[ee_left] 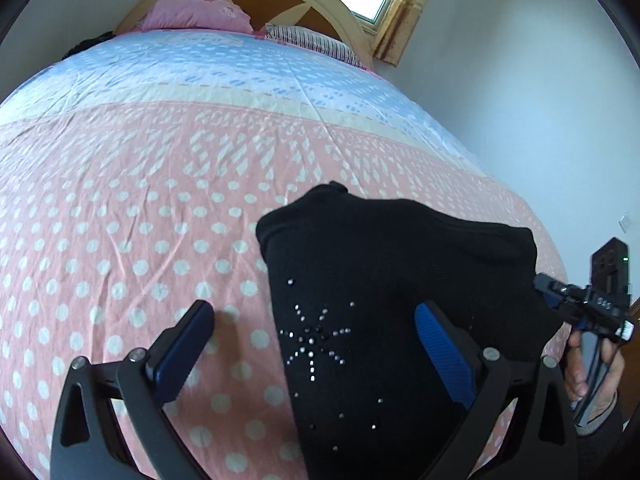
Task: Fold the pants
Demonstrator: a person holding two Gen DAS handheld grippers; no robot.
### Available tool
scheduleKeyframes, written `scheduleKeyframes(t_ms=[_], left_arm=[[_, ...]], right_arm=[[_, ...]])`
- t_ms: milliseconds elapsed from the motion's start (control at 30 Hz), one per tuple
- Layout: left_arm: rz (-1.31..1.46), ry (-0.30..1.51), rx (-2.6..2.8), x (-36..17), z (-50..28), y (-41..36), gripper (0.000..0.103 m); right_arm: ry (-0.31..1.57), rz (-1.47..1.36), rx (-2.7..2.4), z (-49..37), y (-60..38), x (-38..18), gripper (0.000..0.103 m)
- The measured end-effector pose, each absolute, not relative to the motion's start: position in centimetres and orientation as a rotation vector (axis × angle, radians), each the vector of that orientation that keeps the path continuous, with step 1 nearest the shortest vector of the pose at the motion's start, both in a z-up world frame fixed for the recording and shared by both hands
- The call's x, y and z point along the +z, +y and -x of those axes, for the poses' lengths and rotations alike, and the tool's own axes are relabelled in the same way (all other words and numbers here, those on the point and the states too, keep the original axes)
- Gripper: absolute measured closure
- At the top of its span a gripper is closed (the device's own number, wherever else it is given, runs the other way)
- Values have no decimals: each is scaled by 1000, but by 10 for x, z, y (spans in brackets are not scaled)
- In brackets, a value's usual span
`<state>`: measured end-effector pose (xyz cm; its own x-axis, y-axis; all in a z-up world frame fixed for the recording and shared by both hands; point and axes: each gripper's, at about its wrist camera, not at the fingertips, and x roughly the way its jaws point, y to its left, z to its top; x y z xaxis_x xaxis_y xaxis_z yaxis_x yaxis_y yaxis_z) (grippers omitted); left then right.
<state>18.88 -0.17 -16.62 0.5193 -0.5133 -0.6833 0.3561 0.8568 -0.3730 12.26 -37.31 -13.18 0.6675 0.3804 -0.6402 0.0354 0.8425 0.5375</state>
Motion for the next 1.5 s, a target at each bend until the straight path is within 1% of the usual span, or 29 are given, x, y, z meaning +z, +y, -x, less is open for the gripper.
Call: scheduleKeyframes(t_ms=[33,67,100,167,200,233,300,367,400,433,500,633,700,833,1000,1167,1367,1433,1467,1500], left_arm=[[203,886,-543,-167,-191,-2,2],[210,890,-549,-167,-193,-2,2],[218,889,-554,-167,-194,-2,5],[225,891,-580,-167,-196,-4,17],[233,897,-602,-167,-196,-6,28],[239,901,-623,-168,-197,-7,38],[242,903,-638,-169,-195,-10,43],[238,898,-640,-169,-195,-11,58],[244,897,-649,-169,-195,-10,72],[248,891,-650,-167,-194,-8,81],[246,875,-647,-162,-190,-4,88],[247,817,-644,-143,-181,10,91],[262,790,-641,-134,-177,24,91],[288,743,-552,-117,-172,72,91],[289,707,-397,-109,-172,132,91],[324,691,-263,-113,-173,189,91],[343,696,-167,-133,-176,223,91],[346,727,-145,-147,-181,229,88],[352,745,-148,-156,-183,230,86],[337,763,-144,-162,-184,229,79]], right_arm=[[833,-558,215,-123,-372,-132,47],[839,-582,244,-125,-372,-133,51],[848,-594,260,-126,-370,-135,58],[852,-586,274,-127,-368,-137,63],[851,-587,281,-127,-368,-138,67],[852,-594,288,-127,-367,-138,69],[837,-594,288,-124,-364,-135,72],[821,-567,286,-121,-356,-129,74],[810,-546,291,-118,-350,-123,74],[797,-528,296,-117,-345,-118,74],[778,-502,318,-117,-336,-104,75],[778,-451,368,-133,-314,-83,75],[796,-406,403,-157,-291,-76,75],[824,-324,511,-206,-232,-71,75],[838,-252,640,-255,-155,-67,75],[864,-235,708,-286,-98,-82,75],[955,-273,700,-313,-69,-129,75],[972,-280,651,-317,-70,-143,71],[982,-297,636,-318,-74,-148,66],[996,-322,621,-319,-80,-153,60]])
